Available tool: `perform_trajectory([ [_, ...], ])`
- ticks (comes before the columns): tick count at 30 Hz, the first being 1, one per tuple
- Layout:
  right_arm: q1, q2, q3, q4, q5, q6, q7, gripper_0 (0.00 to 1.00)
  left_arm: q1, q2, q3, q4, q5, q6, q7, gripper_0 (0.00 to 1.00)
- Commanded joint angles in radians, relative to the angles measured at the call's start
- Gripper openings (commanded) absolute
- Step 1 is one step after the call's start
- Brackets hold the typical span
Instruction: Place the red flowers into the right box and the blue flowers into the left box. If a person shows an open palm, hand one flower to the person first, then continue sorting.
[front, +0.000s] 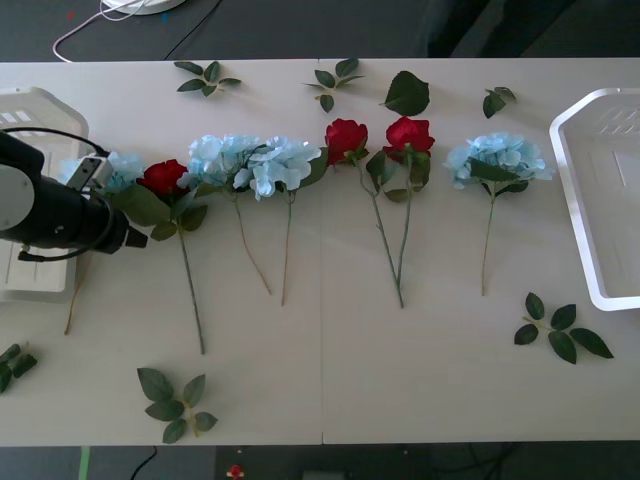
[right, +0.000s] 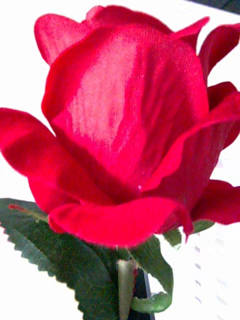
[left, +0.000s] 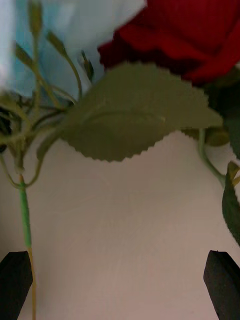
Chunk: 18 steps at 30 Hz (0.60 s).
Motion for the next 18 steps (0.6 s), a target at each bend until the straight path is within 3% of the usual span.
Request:
perform_trajectory([
  [1,-0.033,0.005,-0.024,0.129,0.038,-0.120,0.145,0.00,-0.010,-0.003,-0.014,0.012,-0.012,-0.020,-0.086,1.00],
  [5,-0.035,0.056,-0.022,0.224,0.114,-0.221,0.171,0.00,-0.010,-0.003,-0.037,0.023,-0.023,-0.055,-0.088,1.00],
  [15,-0.033,0.111,-0.022,0.262,0.201,-0.270,0.157,0.00,-0.010,-0.002,-0.091,0.078,-0.035,-0.135,-0.097,1.00],
  [16,-0.033,0.112,-0.022,0.262,0.201,-0.275,0.155,0.08,-0.010,-0.003,-0.091,0.084,-0.037,-0.135,-0.097,1.00],
  [18,-0.030,0.112,-0.019,0.262,0.200,-0.291,0.151,0.85,-0.010,-0.003,-0.094,0.096,-0.041,-0.136,-0.102,1.00],
])
